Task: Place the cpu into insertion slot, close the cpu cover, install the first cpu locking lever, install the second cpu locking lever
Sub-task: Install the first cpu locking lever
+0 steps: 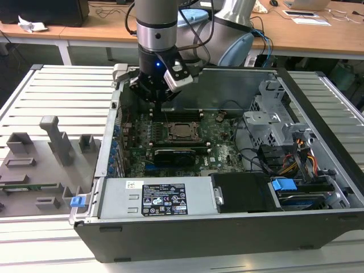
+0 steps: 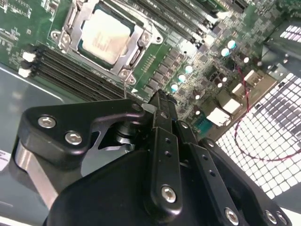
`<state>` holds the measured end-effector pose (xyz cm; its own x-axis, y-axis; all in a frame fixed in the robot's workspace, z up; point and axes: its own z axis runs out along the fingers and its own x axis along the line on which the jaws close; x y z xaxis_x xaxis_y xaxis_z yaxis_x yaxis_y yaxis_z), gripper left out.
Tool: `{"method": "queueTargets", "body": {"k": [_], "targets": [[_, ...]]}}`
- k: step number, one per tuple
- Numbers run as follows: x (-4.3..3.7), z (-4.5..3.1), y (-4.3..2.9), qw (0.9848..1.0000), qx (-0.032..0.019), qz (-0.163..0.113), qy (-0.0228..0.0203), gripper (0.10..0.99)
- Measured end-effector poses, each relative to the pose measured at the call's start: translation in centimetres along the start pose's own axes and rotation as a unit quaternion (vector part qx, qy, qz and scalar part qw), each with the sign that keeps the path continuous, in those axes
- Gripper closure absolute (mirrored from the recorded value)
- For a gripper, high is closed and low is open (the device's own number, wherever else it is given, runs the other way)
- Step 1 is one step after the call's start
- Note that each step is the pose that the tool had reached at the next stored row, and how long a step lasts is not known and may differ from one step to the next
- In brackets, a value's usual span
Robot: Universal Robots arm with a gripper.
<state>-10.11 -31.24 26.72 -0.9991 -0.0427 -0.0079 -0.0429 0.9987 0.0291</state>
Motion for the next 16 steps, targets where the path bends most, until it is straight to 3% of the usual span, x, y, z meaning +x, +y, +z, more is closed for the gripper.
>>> {"method": "queueTargets", "body": {"k": [5, 9, 13, 16], "targets": [[0.01, 0.32, 1.54, 1.0000, 0.0000, 0.000, 0.0000, 0.980], [-0.03, 0.67, 2.29, 1.0000, 0.0000, 0.000, 0.0000, 0.980], [-0.33, 0.75, 2.42, 1.0000, 0.0000, 0.000, 0.0000, 0.980], [-0.98, 0.79, 2.39, 1.0000, 0.0000, 0.000, 0.0000, 0.980]]}}
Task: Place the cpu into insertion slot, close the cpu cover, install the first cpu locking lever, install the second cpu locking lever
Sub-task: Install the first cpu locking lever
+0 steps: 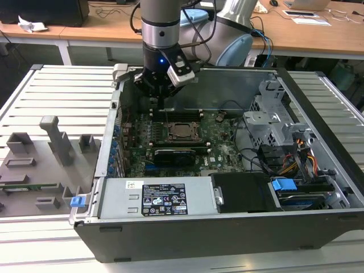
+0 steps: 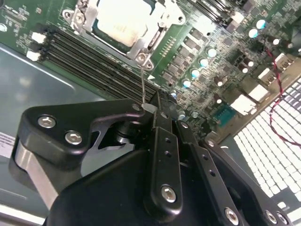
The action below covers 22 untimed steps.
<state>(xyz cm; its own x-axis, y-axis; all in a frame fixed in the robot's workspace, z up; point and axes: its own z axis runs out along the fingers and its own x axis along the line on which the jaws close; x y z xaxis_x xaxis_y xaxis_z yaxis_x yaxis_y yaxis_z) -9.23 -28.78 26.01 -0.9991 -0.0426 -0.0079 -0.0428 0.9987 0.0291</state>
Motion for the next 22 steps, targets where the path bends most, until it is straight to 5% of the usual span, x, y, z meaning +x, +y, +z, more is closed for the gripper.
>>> {"method": "queueTargets", "body": {"k": [22], "targets": [[-1.54, 0.42, -0.08, 1.0000, 0.0000, 0.000, 0.0000, 0.980]]}}
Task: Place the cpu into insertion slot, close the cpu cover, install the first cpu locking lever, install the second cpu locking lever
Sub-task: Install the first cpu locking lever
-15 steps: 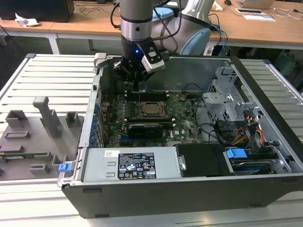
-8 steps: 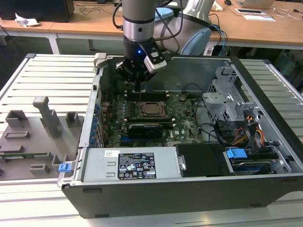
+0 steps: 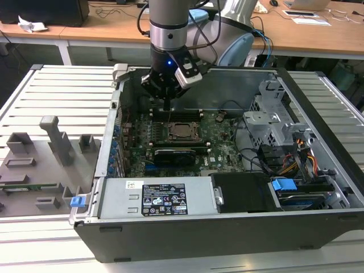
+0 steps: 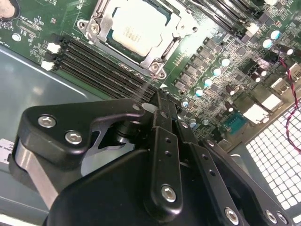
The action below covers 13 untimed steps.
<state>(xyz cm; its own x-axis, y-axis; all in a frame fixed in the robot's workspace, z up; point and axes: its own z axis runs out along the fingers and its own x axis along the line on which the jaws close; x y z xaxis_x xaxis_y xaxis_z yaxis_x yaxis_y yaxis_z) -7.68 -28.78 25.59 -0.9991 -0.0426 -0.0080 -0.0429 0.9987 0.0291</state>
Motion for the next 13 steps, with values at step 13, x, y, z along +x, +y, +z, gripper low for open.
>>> {"method": "queueTargets", "body": {"k": [13], "targets": [[-0.36, 0.73, -0.08, 0.9997, -0.0222, 0.000, -0.0033, 0.980]]}}
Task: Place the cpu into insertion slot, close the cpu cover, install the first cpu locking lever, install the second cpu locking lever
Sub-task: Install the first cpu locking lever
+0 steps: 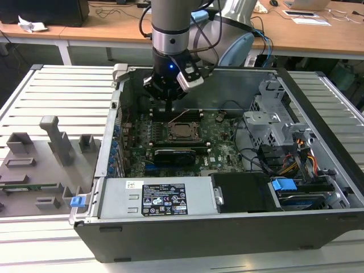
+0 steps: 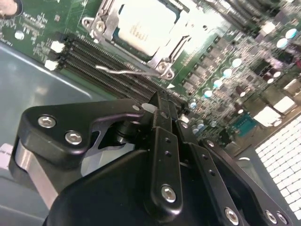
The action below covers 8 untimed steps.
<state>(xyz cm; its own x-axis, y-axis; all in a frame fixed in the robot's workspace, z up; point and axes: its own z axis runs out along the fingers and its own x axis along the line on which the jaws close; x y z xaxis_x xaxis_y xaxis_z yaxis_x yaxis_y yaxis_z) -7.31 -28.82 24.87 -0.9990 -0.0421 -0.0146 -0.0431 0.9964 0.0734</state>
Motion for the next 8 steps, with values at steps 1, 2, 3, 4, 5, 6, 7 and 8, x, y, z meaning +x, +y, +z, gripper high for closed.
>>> {"method": "queueTargets", "body": {"k": [1, 2, 3, 4, 5, 6, 7, 8], "targets": [[0.01, 0.02, -0.01, 1.0000, -0.0015, 0.000, -0.0023, 0.980], [0.00, 0.10, -0.02, 1.0000, -0.0014, 0.000, -0.0066, 0.980], [0.00, 0.15, -0.03, 0.9999, -0.0014, -0.001, -0.0112, 0.980], [-0.02, 0.22, -0.03, 0.9999, -0.0013, -0.001, -0.0128, 0.980], [-0.08, 0.30, -0.04, 0.9999, -0.0014, -0.001, -0.0134, 0.980], [-0.19, 0.44, -0.05, 0.9999, -0.0013, -0.002, -0.0134, 0.980], [-0.33, 0.58, -0.05, 0.9999, -0.0012, -0.004, -0.0133, 0.980], [-0.59, 0.80, -0.01, 0.9999, -0.0005, -0.006, -0.0131, 0.980]]}}
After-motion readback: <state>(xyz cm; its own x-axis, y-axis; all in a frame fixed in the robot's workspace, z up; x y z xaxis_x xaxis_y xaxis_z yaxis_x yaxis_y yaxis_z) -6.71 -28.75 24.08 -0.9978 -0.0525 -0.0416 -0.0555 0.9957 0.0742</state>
